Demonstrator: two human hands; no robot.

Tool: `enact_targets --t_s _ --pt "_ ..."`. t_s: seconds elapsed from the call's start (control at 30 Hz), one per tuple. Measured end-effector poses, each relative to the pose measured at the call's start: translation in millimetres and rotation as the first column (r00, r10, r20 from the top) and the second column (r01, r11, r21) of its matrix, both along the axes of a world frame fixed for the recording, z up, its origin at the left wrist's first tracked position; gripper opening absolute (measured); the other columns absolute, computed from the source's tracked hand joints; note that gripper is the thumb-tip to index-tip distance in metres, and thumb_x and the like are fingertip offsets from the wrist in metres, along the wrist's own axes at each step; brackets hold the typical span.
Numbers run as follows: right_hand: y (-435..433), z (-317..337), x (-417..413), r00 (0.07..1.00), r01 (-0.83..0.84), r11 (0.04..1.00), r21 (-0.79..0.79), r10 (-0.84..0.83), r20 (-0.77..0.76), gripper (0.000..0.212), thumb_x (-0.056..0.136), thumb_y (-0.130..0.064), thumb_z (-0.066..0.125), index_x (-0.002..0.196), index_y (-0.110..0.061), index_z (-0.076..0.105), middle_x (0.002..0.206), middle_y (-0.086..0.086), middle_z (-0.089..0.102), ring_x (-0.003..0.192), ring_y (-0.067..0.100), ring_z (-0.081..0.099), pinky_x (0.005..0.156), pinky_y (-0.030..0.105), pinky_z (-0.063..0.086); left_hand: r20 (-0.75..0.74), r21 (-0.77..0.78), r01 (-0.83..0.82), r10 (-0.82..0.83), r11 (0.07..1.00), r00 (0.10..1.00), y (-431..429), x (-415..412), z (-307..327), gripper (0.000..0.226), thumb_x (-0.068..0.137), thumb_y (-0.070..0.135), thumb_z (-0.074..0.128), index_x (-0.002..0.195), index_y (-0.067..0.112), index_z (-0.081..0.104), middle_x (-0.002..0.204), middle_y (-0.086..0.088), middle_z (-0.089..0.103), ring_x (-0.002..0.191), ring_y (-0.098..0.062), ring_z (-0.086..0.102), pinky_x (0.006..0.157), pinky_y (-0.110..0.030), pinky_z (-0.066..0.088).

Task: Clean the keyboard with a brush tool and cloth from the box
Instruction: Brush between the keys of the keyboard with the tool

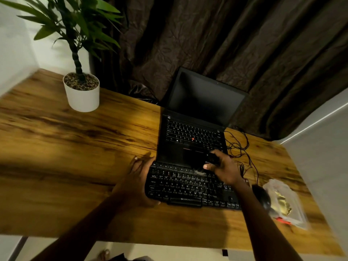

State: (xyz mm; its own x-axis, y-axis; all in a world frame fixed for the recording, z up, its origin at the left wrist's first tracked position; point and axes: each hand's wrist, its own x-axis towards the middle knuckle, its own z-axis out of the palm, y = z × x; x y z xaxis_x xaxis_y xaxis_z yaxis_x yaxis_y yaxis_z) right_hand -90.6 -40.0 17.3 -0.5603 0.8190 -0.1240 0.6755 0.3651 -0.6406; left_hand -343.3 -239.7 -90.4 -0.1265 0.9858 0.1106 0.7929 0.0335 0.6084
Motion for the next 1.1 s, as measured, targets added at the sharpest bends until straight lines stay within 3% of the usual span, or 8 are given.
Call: enact_targets --t_s 0.13,0.3,0.43,0.57,0.67,0.87,1.0,1.1 --pt "6.4 4.0 18.1 1.000 -0.007 1.000 -0.001 0.007 0.022 0.029 0.082 -0.013 0.076 0.105 -0.022 0.060 0.101 -0.004 0.067 0.097 0.013 0.065 0.076 0.031 0.054 0.015 -0.042 -0.020 0.021 0.999 1.000 2.1 -0.5 -4.1 0.143 0.047 0.084 0.071 0.157 0.018 0.007 0.159 0.001 0.023 0.150 -0.024 0.014 0.124 -0.046 0.007" --pt "8.7 9.9 43.9 0.997 0.026 0.997 0.075 -0.031 0.065 0.028 0.082 -0.006 0.076 0.105 -0.012 0.060 0.094 -0.006 0.066 0.079 -0.012 0.061 0.063 0.004 0.043 0.055 -0.047 -0.024 0.027 0.999 0.998 1.4 -0.3 -7.1 0.145 0.046 0.084 0.072 0.158 0.021 0.005 0.161 0.000 0.020 0.151 -0.025 0.006 0.124 -0.042 0.003" --pt "3.6 2.1 29.0 0.999 -0.006 0.995 0.104 0.002 0.037 0.031 0.081 -0.010 0.077 0.107 -0.013 0.060 0.098 -0.003 0.067 0.088 0.006 0.064 0.070 0.016 0.052 0.012 -0.028 -0.015 0.015 1.000 1.000 1.1 1.1 -7.0 0.146 0.048 0.084 0.071 0.157 0.016 0.003 0.161 -0.001 0.018 0.149 -0.020 0.005 0.124 -0.038 -0.003" --pt "-2.0 -3.7 14.3 0.999 -0.036 0.996 0.082 0.037 -0.017 0.025 0.084 -0.007 0.074 0.104 -0.012 0.059 0.099 0.003 0.066 0.090 0.011 0.064 0.068 0.010 0.049 0.053 -0.041 -0.003 0.005 0.999 0.999 0.4 1.4 -2.3 0.145 0.049 0.081 0.075 0.157 0.020 0.000 0.162 0.004 0.013 0.150 -0.015 -0.002 0.121 -0.033 -0.007" --pt "4.7 -2.2 28.5 1.000 -0.006 0.999 0.042 0.007 -0.023 0.030 0.083 -0.010 0.075 0.109 -0.017 0.060 0.103 0.000 0.068 0.095 0.014 0.067 0.073 0.024 0.056 0.086 -0.072 0.019 -0.013 0.997 0.996 -0.4 1.2 4.5 0.143 0.052 0.076 0.079 0.156 0.023 -0.003 0.157 0.014 0.005 0.140 0.001 -0.012 0.119 -0.032 -0.008" --pt "10.1 6.5 50.7 0.999 0.026 0.995 0.096 -0.030 0.040 0.029 0.083 -0.005 0.075 0.106 -0.014 0.060 0.095 -0.011 0.065 0.089 0.003 0.062 0.063 0.001 0.043 0.134 -0.137 -0.012 0.030 0.991 0.991 -2.4 3.6 10.0 0.143 0.051 0.073 0.082 0.156 0.028 -0.004 0.162 0.007 0.006 0.146 -0.012 -0.008 0.120 -0.046 0.010" --pt "7.2 2.8 27.2 0.999 -0.024 0.996 0.086 0.021 0.038 0.031 0.082 -0.012 0.077 0.107 -0.018 0.060 0.097 -0.008 0.066 0.090 0.007 0.064 0.067 0.012 0.048 0.118 -0.163 -0.014 0.033 0.987 0.992 -2.4 2.1 7.0 0.144 0.048 0.081 0.076 0.155 0.031 -0.006 0.162 0.007 0.007 0.151 -0.022 -0.003 0.120 -0.056 0.020" --pt "0.8 -3.6 10.3 1.000 -0.027 0.999 0.028 0.028 -0.010 0.029 0.083 -0.012 0.076 0.106 -0.021 0.060 0.096 -0.008 0.066 0.089 0.004 0.063 0.062 0.007 0.046 0.115 -0.184 -0.012 0.034 0.983 0.993 -2.2 2.5 6.7 0.143 0.049 0.080 0.077 0.155 0.031 -0.006 0.161 0.008 0.006 0.150 -0.021 -0.003 0.120 -0.054 0.022"
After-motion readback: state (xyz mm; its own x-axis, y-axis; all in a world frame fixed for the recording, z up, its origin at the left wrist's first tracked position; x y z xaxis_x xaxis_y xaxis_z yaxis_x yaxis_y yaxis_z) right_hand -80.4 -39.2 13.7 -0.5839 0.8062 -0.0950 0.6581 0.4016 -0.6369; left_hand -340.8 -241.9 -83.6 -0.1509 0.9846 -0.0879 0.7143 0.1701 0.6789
